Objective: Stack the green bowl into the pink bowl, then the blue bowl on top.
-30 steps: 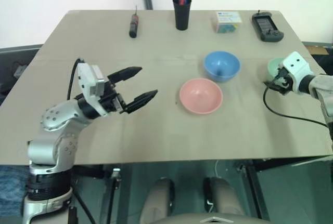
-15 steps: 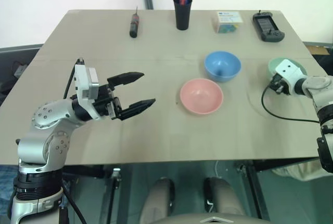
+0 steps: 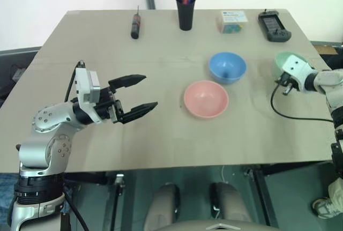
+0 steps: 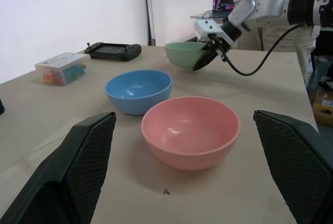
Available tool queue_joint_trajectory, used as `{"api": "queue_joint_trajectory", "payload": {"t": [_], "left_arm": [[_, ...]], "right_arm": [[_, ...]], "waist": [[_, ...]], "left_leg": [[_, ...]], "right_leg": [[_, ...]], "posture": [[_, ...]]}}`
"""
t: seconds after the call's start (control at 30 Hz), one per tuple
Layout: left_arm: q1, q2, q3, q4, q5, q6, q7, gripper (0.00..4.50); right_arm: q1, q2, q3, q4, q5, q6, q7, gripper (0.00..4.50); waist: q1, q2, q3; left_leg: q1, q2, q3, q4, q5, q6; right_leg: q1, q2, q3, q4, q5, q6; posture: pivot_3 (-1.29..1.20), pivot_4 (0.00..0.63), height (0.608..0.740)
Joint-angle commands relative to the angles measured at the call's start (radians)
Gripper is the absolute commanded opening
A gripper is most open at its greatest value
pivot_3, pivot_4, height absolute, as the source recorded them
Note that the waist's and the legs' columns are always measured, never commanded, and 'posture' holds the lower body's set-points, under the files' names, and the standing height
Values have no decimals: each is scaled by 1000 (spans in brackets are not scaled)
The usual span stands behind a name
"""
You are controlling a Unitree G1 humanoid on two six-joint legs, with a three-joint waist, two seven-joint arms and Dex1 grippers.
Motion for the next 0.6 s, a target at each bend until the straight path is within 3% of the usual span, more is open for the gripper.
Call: {"api": "queue_joint_trajectory", "payload": {"t": [0.03, 0.3, 0.43, 0.6], "left_arm": [[1, 25, 21, 12, 16, -13, 0, 4500], [-35, 32, -1, 87, 57, -43, -16, 4500], [-54, 33, -18, 106, 72, -44, -27, 4500], [-65, 24, -29, 110, 79, -49, -28, 4500]], "right_arm": [[41, -39, -50, -416, 108, 174, 115, 72], [95, 44, 50, -1075, 269, 576, 171, 72], [121, 78, 170, -1185, 210, 591, 142, 72], [154, 105, 280, -1166, 116, 543, 91, 72]], "waist": [[1, 0, 0], [9, 0, 0], [11, -1, 0], [8, -2, -1]], "left_leg": [[0, 0, -1, -1, 0, 0], [-1, 0, -6, 0, 0, 0], [-2, -1, -7, 1, 0, 0], [-2, -2, -7, 1, 0, 0]], "right_leg": [[-1, 0, -1, 0, 0, 0], [0, -1, -3, 0, 0, 0], [0, -1, -5, 0, 0, 0], [1, -2, -5, -1, 0, 0]], "posture": [[0, 150, 740], [0, 150, 740], [0, 150, 740], [0, 150, 740]]}}
